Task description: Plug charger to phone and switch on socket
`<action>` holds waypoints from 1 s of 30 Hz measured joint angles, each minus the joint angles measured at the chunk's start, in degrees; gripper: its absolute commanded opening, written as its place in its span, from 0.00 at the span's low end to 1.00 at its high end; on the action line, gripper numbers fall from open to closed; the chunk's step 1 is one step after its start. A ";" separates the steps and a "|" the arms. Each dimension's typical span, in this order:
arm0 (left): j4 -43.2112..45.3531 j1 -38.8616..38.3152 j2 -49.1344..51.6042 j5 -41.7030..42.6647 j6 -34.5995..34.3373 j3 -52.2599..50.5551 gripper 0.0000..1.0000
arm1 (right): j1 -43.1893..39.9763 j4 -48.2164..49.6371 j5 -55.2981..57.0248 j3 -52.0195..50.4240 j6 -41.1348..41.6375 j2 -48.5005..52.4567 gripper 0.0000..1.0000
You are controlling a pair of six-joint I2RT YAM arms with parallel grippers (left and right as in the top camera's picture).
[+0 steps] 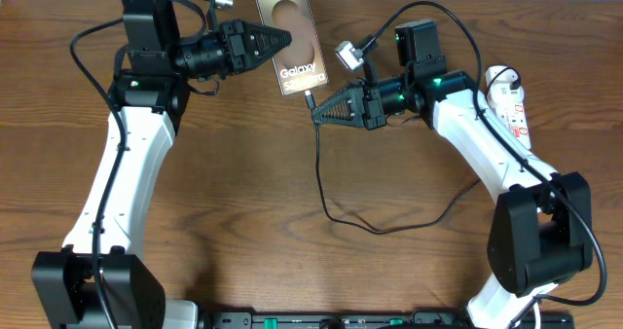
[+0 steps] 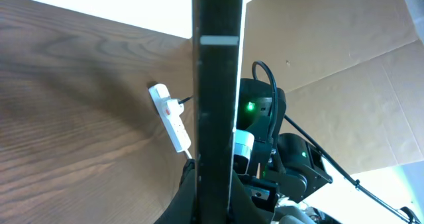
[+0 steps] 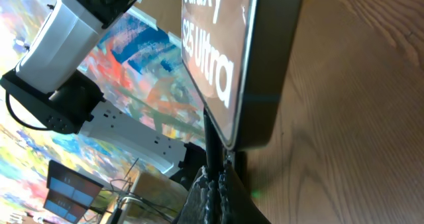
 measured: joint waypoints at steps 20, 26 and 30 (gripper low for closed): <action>0.39 0.00 0.00 0.44 0.11 0.00 0.07 | 0.00 4.61 -0.20 -0.11 2.91 0.00 0.01; 0.66 0.20 0.00 0.48 0.11 0.00 0.07 | 0.00 8.39 -0.59 -0.22 6.27 0.00 0.01; 0.68 0.20 0.00 0.48 0.11 0.00 0.07 | 0.00 9.22 -0.83 -0.24 7.43 0.00 0.01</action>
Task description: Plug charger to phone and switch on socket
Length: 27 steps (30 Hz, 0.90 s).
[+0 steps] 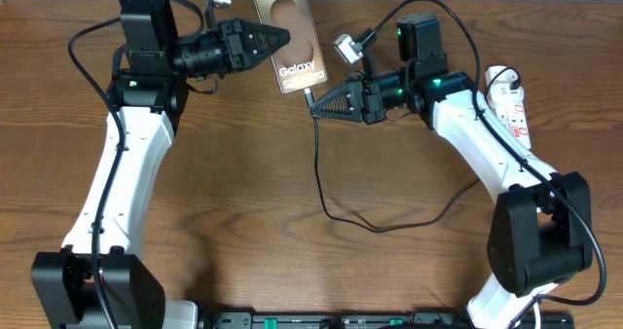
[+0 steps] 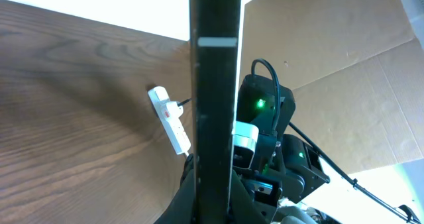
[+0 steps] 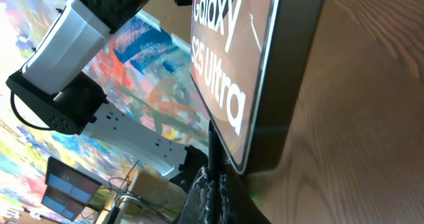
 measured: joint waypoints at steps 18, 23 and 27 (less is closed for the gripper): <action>0.46 0.39 0.00 -0.85 -0.20 0.02 0.07 | 0.00 11.63 -0.09 -0.74 6.67 0.00 0.01; 0.61 0.59 0.00 -0.85 -0.20 0.13 0.07 | 0.00 13.55 -0.09 -0.79 8.76 0.00 0.01; 1.55 0.59 0.00 -0.76 -0.83 0.13 0.07 | 0.00 13.64 -0.07 -0.79 9.29 0.00 0.01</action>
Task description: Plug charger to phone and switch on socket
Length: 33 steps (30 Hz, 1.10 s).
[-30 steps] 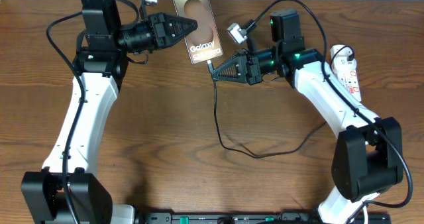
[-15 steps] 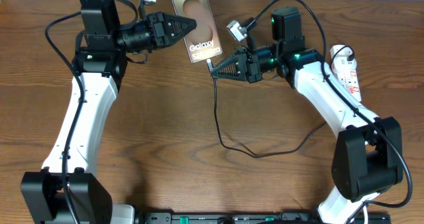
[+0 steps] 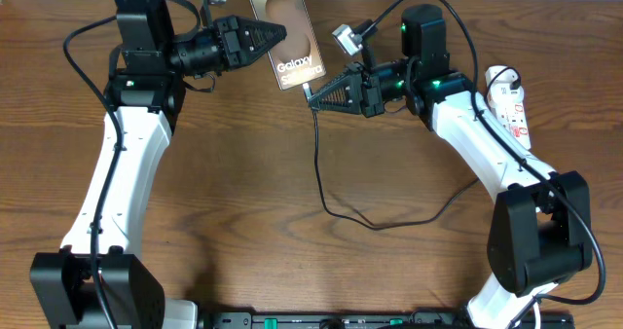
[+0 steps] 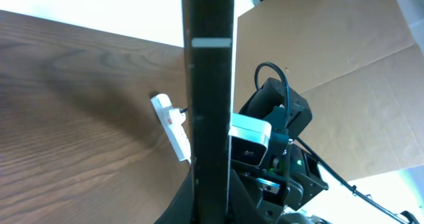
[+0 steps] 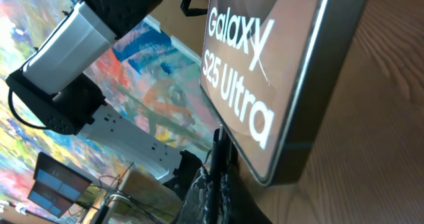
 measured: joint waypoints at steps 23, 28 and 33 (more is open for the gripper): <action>3.34 -0.31 0.00 1.11 -3.76 0.00 0.07 | -0.44 4.28 0.02 0.02 4.59 0.00 0.01; 3.30 -0.31 0.00 2.43 -2.43 0.00 0.07 | -0.52 7.17 0.07 0.00 7.21 0.00 0.01; 3.74 -0.09 0.00 3.26 -0.61 0.00 0.07 | -0.74 13.42 0.09 -0.15 11.74 0.00 0.01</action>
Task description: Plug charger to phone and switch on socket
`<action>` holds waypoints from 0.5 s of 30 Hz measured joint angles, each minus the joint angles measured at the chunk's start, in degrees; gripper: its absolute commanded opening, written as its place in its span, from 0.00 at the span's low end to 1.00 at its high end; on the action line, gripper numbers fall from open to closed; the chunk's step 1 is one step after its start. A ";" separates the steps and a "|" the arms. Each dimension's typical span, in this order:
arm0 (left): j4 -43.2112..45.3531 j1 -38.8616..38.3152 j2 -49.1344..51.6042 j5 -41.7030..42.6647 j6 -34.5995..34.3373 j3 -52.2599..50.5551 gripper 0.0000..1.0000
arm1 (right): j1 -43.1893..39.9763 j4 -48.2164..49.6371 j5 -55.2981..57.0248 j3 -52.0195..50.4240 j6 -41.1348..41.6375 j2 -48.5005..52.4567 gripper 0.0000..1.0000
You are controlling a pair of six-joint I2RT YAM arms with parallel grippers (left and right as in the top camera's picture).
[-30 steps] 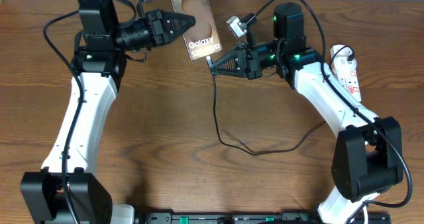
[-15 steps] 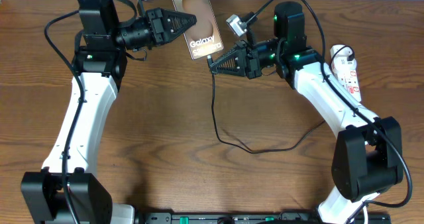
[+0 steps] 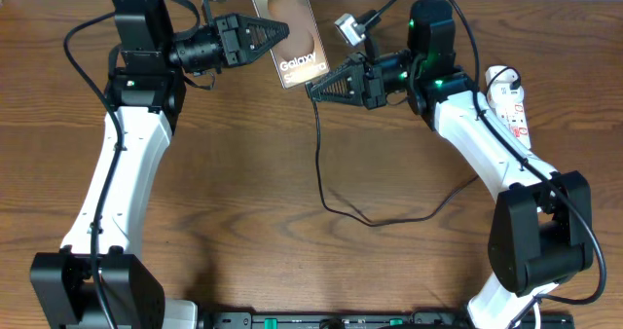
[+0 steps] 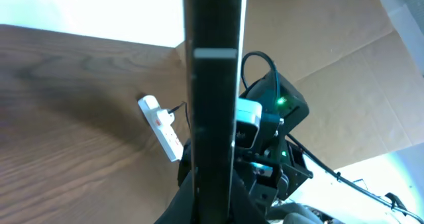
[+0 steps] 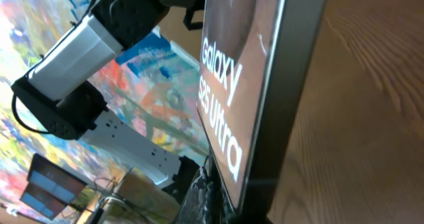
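Observation:
The phone, its screen reading "Galaxy S25 Ultra", is held above the table's far edge with my left gripper shut on its side. In the left wrist view the phone is a dark edge-on bar. My right gripper is shut on the charger plug at the phone's lower end; the plug itself is hidden by the fingers. The phone fills the right wrist view. The black cable loops across the table to the white power strip.
The power strip lies at the far right, beside my right arm's forearm. The cable's slack curves over the middle of the wooden table. A cardboard wall stands behind the table.
Both grippers moved slightly toward the far edge with the phone and plug. The phone has tilted, so it looks more edge-on in the right wrist view.
At the oldest moment my left gripper held the phone and my right gripper held the plug at its lower end. Over the later moments both crept toward the table's far edge together, grips unchanged, and the phone's tilt shifted.

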 measured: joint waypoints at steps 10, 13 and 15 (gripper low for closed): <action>0.02 0.26 0.00 0.98 0.44 0.22 0.07 | -0.37 3.56 0.07 -0.09 5.18 0.00 0.01; 0.04 0.35 0.00 1.20 0.42 0.22 0.07 | -0.37 5.42 0.07 -0.09 6.29 0.00 0.01; 0.09 0.55 0.00 1.49 0.39 0.22 0.07 | -0.37 7.48 0.07 -0.15 7.32 0.02 0.01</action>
